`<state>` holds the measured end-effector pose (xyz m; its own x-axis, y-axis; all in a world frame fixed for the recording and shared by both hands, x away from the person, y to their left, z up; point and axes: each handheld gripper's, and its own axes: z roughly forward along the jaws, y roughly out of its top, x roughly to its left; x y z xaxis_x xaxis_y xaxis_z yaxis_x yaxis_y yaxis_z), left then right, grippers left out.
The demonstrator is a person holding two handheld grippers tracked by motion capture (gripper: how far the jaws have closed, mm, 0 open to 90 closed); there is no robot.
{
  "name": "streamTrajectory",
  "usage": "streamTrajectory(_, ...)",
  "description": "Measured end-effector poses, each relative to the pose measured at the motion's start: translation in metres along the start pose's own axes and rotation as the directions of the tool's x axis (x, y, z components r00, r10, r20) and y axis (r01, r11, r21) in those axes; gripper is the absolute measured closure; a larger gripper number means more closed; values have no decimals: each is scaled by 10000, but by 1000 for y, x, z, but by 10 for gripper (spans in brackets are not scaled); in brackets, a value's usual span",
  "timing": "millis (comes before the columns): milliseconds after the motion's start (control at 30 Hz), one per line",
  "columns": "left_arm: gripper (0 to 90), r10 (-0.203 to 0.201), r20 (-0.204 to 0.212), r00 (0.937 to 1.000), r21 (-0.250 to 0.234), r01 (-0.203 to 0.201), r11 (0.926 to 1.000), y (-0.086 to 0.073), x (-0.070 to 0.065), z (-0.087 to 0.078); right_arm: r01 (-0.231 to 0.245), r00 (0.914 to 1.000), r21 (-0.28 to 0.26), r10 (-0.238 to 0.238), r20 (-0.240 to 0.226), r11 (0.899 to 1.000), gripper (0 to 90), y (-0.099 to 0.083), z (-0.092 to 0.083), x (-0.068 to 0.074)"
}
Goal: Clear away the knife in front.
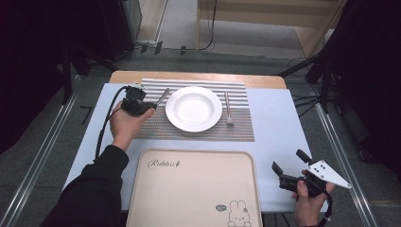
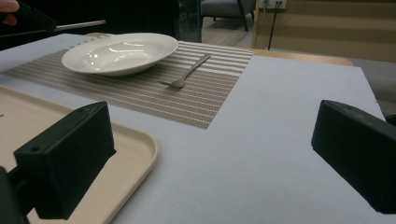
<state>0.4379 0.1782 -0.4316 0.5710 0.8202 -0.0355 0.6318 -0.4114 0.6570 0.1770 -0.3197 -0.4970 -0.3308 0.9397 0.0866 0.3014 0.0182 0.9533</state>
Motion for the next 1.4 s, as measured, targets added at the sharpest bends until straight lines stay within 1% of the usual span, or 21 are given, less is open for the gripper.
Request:
streamTrajectory(67,798,89,125,9999,-145,-88,9999,-2,-5,-6,-4,10000,1,4,7,10000,0,0,0,0)
streamTrajectory(133,798,98,166,9998,-179,-95,9998,-2,-7,-8,13,10000,4,-13,9,10000,0,0,0,0)
streamTrajectory(267,797,137,402,9991,-401,-120,9991,-5,-12,-16,21,10000,13,-21,10,10000,0,0,0,0)
streamTrajectory(300,798,249,394,9989,-399,-233,9989,-6,-13,-18,11,10000,8,-11,10,10000,0,0,0,1)
streamTrajectory(333,798,262,398,9989,-454,-244,9987,-7,-15,-20,30,10000,7,-30,8,10000,0,0,0,1)
streamTrajectory(400,797,413,371,9985,-489,-395,9980,-9,-17,-23,45,10000,8,-45,1,10000,0,0,0,1)
streamTrajectory(533,798,462,470,9978,-546,-436,9976,-15,-22,-26,36,10000,22,-36,-15,10000,0,0,0,1)
streamTrajectory(567,798,523,475,9975,-524,-498,9974,-17,-24,-27,33,10000,21,-33,-11,10000,0,0,0,1)
streamTrajectory(600,797,543,584,9968,-567,-510,9971,-20,-27,-29,29,10000,23,-29,-11,10000,0,0,0,1)
streamTrajectory(633,798,543,584,9968,-567,-510,9971,-20,-27,-29,29,10000,23,-29,-11,10000,0,0,0,1)
streamTrajectory(900,798,826,902,9925,-691,-765,9947,-32,-41,-38,44,10000,10,-44,0,10000,0,0,0,1)
streamTrajectory(933,797,864,938,9918,-752,-795,9940,-34,-44,-40,40,10000,30,-40,7,10000,0,0,0,1)
streamTrajectory(967,798,864,938,9918,-752,-795,9940,-34,-44,-40,40,10000,30,-40,7,10000,0,0,0,1)
streamTrajectory(1033,798,892,1037,9906,-803,-810,9935,-37,-48,-43,60,10000,18,-60,6,10000,0,0,0,1)
streamTrajectory(1200,798,1031,1121,9883,-907,-932,9915,-45,-55,-49,53,10000,6,-53,1,10000,0,0,0,1)
streamTrajectory(1367,797,1088,1262,9860,-1041,-959,9899,-52,-62,-53,63,10000,-6,-63,7,10000,0,0,0,1)
streamTrajectory(1400,797,1199,1271,9846,-1018,-1073,9890,-53,-63,-54,71,10000,-24,-71,4,10000,0,0,0,1)
